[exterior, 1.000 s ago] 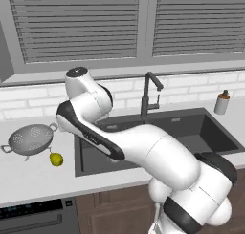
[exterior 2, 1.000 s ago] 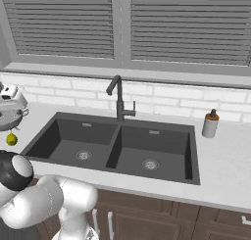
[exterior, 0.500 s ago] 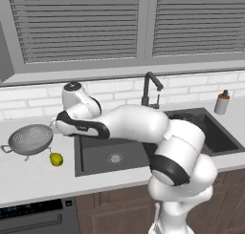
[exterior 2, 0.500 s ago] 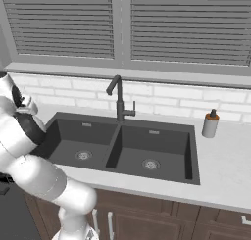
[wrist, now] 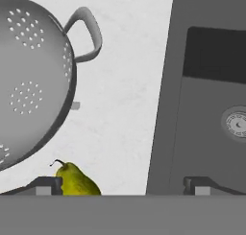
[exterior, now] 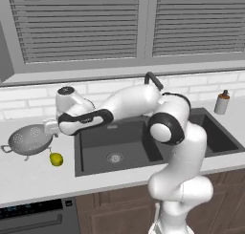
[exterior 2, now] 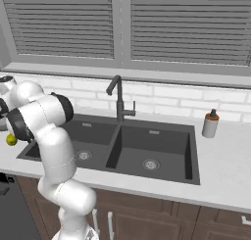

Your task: Put the colander in the sink, put the pear in the colander, and turn on the sink faucet and pour water over the colander.

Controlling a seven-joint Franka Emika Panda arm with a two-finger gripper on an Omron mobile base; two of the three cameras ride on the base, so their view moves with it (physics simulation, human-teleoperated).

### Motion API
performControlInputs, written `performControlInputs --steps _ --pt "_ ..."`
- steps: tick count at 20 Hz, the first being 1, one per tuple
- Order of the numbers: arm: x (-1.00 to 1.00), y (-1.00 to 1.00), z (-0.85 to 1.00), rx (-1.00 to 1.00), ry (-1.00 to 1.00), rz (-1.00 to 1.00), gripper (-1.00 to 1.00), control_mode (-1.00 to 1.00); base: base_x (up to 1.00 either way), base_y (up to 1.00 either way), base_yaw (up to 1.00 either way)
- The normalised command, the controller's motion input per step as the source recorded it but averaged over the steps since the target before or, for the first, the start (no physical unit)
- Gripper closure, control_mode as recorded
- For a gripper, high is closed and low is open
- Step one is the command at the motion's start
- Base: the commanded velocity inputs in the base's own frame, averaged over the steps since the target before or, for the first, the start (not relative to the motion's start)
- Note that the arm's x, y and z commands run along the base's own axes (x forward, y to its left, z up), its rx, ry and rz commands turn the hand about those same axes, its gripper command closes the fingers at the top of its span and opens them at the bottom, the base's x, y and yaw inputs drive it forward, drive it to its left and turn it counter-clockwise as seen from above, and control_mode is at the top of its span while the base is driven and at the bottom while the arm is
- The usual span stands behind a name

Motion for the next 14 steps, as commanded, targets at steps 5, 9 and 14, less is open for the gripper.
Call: performControlInputs --steps 5,9,14 --pt "0.00 0.12 0.00 0.00 0.02 0.00 -1.00 -1.00 0.00 0.00 0.00" --pt "0.00 0.07 -0.04 0.00 0.00 0.00 -1.00 -1.00 0.00 0.00 0.00" --pt "0.00 0.04 -0.15 0.01 0.00 0.00 -1.00 -1.00 0.00 0.00 0.00"
